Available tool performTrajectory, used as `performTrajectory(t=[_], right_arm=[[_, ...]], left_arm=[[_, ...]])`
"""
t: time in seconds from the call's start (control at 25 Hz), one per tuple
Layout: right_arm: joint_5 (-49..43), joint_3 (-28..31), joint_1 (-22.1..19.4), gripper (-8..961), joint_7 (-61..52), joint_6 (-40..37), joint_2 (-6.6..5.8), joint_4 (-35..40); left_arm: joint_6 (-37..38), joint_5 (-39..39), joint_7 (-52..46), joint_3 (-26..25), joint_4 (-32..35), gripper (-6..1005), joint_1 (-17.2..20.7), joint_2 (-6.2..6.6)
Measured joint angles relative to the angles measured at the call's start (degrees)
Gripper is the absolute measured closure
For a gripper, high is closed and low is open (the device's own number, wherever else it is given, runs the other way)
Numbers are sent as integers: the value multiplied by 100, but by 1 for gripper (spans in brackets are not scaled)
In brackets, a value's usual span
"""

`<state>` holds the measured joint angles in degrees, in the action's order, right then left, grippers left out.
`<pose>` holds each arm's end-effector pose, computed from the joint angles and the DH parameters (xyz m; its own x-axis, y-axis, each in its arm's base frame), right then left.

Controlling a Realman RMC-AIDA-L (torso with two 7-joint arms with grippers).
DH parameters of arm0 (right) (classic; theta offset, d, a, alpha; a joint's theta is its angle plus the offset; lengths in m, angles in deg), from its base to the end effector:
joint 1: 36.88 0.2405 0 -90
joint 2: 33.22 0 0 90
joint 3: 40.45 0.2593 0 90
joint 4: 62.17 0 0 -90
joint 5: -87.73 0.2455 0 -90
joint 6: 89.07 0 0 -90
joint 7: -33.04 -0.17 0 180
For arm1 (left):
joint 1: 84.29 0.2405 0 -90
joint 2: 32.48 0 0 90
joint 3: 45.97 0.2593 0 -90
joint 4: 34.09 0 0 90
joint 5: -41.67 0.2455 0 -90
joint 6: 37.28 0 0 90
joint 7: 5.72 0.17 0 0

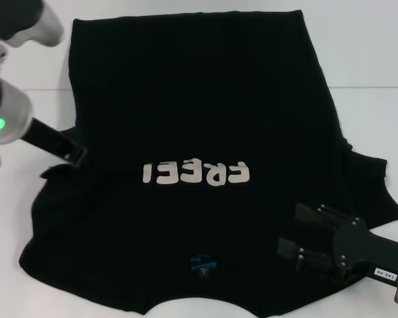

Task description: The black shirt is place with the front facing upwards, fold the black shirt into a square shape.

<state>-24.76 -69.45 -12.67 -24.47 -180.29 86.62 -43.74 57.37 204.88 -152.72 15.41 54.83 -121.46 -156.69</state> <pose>0.3150 0.3001 -0.0677 0.6660 -0.3048 -0.6808 -0.5268 -0.8384 -0.1400 -0.1750 0.4140 0.0561 0.6842 0.7291 -0.0180 0.5639 -0.5446 -0.6208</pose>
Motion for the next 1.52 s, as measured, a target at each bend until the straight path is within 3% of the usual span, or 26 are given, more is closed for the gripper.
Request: performTrajectory(t=[0.44,0.8,1.12,1.36,1.4,1.52], right_arm=[[0,0,-100,53,247,15,-8,-141],[5,-1,-102,53,253,92,-2,-147],[8,-1,-71,54,252,202,-5,-147],[8,-1,-47,54,250,205,-4,-147],[8,-1,-43,54,249,210,-3,-147],[8,-1,-29,54,253,218,2,-147]], left_arm=[[-279,13,-396,181,-1266,935,-600,-11],[-582,-28,-462,374,-1268,856,-610,-13],[-732,-89,-447,379,-1407,493,-653,11],[-942,53,-454,317,-1471,252,-457,191],[-913,45,-417,75,-1619,212,-383,299],[-814,-26,-241,-405,-1861,163,-381,324]])
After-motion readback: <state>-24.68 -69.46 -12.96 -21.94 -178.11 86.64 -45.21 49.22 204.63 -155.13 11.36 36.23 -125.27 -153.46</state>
